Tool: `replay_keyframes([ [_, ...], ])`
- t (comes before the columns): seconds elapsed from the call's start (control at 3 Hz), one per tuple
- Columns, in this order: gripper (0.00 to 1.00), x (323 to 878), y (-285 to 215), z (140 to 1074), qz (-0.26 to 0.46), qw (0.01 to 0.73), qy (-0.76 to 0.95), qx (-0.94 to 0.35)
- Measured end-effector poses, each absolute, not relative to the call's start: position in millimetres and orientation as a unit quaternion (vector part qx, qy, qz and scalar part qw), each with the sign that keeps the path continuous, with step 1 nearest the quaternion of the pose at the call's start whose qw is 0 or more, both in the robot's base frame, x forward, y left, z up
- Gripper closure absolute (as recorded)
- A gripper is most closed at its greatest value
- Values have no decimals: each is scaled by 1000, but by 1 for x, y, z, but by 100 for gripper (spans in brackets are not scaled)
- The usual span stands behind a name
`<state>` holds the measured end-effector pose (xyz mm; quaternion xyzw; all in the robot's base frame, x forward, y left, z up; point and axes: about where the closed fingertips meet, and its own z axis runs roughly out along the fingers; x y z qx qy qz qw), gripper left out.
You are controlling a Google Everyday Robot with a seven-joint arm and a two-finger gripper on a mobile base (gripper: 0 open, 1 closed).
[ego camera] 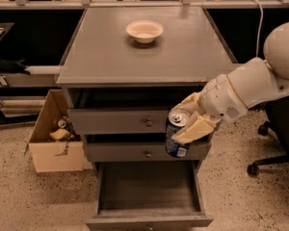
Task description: Place pepsi can into bottom drawer
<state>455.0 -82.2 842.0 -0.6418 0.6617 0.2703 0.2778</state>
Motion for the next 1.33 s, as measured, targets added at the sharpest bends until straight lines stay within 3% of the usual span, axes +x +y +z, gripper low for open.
replay_keyframes([
  [0.33, 100, 455, -78, 828, 272, 272, 660, -646],
  [1.33, 100, 444, -78, 615, 266, 293, 687, -609],
])
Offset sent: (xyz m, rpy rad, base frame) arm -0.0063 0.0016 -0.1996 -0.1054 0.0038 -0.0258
